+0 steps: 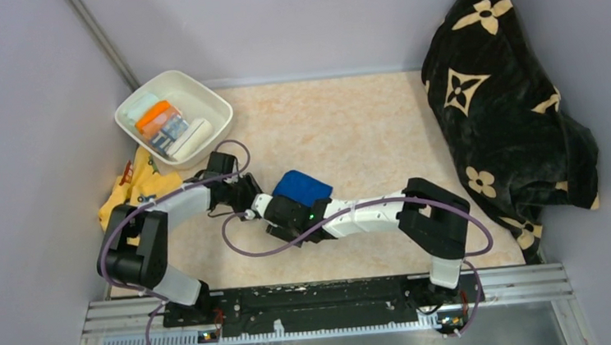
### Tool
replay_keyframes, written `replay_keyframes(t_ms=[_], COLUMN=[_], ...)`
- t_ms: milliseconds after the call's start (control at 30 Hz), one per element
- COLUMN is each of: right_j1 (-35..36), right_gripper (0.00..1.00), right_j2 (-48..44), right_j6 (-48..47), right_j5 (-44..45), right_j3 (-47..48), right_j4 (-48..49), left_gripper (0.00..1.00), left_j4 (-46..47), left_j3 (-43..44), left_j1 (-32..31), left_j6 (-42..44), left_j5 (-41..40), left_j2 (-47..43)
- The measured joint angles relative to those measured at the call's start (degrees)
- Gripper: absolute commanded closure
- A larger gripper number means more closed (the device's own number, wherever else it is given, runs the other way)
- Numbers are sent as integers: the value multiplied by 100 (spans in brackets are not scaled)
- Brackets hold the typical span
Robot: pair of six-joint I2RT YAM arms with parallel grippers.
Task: Roll the towels
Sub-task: Roll the towel at the center of the board.
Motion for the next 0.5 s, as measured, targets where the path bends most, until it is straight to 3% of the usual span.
replay_keyframes(t_ms=[133,267,500], right_j1=[-24,-269,-1405], right_gripper=[82,98,100], right_j2=[79,66,-79], right_j6=[4,122,678], right_j5=[98,-293,-2653], right_j3=[-9,-7,-234], right_j4=[92,133,439], left_gripper=[34,27,23], left_j4=[-9,-15,-87], left_j3=[52,59,35], left_j1=[-17,-15,223], left_j6=[0,0,-20], left_j5=[4,-59,-61], left_j2=[24,-133,-927])
